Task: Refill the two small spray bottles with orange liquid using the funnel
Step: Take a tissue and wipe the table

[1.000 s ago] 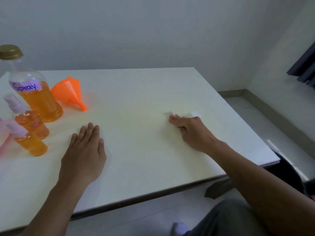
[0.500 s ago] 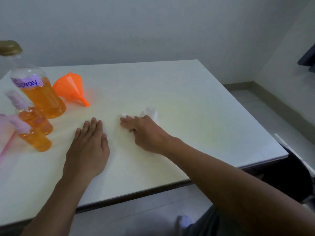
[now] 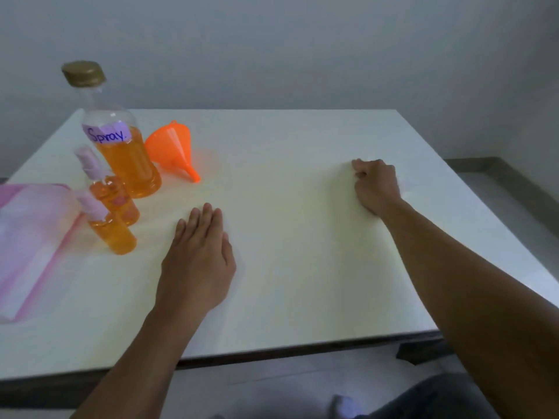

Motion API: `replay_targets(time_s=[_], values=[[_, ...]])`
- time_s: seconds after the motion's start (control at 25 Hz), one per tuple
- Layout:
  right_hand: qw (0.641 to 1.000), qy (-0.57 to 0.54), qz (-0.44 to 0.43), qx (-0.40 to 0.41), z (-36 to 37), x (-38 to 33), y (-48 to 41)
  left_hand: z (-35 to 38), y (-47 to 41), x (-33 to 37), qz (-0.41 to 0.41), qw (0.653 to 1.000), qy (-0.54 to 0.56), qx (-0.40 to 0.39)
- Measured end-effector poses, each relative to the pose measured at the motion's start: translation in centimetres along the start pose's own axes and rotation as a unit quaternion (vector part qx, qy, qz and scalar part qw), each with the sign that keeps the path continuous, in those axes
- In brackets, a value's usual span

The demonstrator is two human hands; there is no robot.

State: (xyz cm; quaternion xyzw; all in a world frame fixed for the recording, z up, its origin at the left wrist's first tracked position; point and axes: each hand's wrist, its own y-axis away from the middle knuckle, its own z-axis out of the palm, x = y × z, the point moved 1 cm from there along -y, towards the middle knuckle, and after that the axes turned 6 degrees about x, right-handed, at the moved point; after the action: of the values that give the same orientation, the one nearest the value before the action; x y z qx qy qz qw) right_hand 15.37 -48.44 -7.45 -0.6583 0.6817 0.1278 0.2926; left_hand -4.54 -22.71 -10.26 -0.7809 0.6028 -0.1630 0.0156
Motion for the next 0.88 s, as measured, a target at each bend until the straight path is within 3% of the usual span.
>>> replay_targets(time_s=[0.12, 0.2, 0.36, 0.44, 0.52, 0.64, 0.72, 0.8, 0.88], values=[[0.99, -0.033, -0.109, -0.081, 6.0, -7.6, 1.0, 0.0, -0.1, 0.1, -0.01, 1.0, 0.008, 0.002], [0.96, -0.035, -0.225, -0.161, 8.6, -11.7, 4.4, -0.3, -0.1, 0.1, -0.023, 1.0, 0.014, 0.007], [0.901, -0.073, -0.354, -0.239, 5.4, -9.8, 11.3, -0.7, 0.7, 0.4, -0.064, 0.998, -0.007, 0.009], [0.898, -0.07, -0.359, -0.243, 2.2, -5.5, 12.4, -0.7, 0.8, 0.2, -0.053, 0.998, -0.018, -0.009], [0.928, -0.041, -0.313, -0.198, -0.3, -1.2, 10.2, -0.7, 0.9, 0.0, -0.029, 0.998, -0.031, -0.041], [0.987, 0.028, -0.128, -0.092, -2.3, 3.2, 3.2, -0.6, 1.4, 0.1, -0.01, 0.996, -0.054, -0.07], [0.999, 0.002, -0.012, -0.049, -1.5, 2.3, 0.9, -0.5, 1.6, 0.3, -0.007, 0.996, -0.059, -0.072], [0.996, -0.038, -0.037, -0.071, 1.5, -1.8, 2.3, -0.5, 1.7, 0.4, -0.006, 0.996, -0.061, -0.065], [0.971, -0.048, -0.186, -0.143, 4.8, -5.2, 7.0, -0.6, 1.7, 0.3, -0.001, 0.997, -0.057, -0.061]])
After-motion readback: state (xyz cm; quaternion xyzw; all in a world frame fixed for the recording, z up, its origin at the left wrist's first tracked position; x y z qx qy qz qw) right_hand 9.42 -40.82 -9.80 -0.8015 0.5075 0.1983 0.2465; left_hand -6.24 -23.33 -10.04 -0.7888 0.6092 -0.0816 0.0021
